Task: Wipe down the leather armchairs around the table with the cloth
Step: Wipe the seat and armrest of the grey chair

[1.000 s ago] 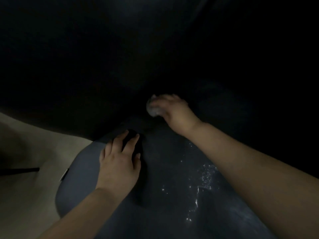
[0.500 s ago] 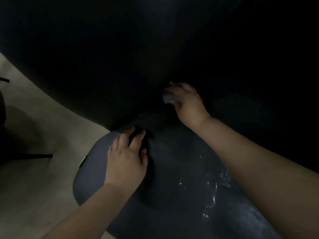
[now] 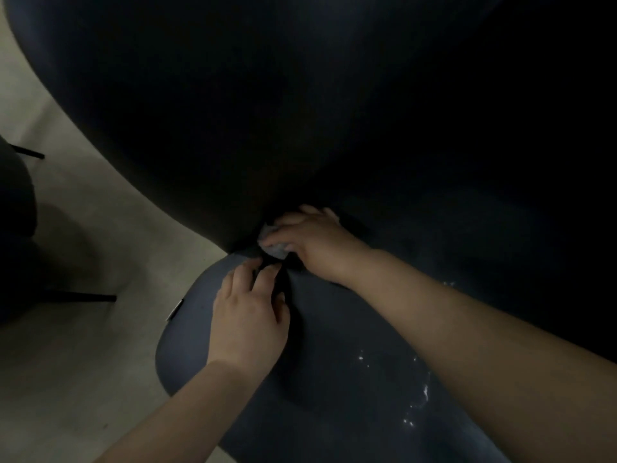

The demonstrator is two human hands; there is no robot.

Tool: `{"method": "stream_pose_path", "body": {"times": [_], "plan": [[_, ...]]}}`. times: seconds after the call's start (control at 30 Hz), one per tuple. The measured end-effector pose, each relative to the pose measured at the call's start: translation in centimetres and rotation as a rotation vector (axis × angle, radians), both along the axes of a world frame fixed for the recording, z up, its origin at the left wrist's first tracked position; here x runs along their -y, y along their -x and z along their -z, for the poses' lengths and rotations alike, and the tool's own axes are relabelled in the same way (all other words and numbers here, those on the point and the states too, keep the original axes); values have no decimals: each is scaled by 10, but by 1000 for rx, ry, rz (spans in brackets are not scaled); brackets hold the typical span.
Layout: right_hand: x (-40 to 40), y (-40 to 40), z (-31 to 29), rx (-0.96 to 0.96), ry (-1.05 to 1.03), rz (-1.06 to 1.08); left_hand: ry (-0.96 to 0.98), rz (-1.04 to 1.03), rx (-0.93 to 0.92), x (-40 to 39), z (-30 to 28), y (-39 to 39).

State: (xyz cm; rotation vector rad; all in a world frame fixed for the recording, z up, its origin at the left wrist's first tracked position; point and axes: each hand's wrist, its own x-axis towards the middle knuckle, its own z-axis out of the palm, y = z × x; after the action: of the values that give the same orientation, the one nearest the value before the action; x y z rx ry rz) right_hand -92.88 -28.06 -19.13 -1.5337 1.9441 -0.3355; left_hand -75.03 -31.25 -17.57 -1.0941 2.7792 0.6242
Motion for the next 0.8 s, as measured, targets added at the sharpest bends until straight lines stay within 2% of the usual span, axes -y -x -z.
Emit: {"method": "stream_pose_path", "body": {"times": [0.07,0.13,0.2,0.3,0.37,0.4,0.47,0.53,0.63,0.8], "plan": [[-15,13,-3,28,23,15,-13,40,10,-2,-1,1],[-41,23,-9,108,73,140,-32,78,20,-5,-1,2],[-74,32,-15,94,138,221,-53,84,20,-7,-2,4],[-114,42,-19,161,119,263,-73,115,-9,-12,-3,12],[-134,50,-22,233,132,384,-83,163,-25,-18,-4,21],[-145,56,-22,220,187,476,-88,183,-37,-21,-5,25],[-167,73,-18,60,289,663,-96,208,-55,-27,-5,35],[-184,84,-14,-102,238,796,-98,217,-49,-32,-4,43],[-189,63,-5,-145,218,778,-81,220,-4,-38,1,49],[-212,-7,-9,-62,259,632,-68,261,41,-45,0,46]]}}
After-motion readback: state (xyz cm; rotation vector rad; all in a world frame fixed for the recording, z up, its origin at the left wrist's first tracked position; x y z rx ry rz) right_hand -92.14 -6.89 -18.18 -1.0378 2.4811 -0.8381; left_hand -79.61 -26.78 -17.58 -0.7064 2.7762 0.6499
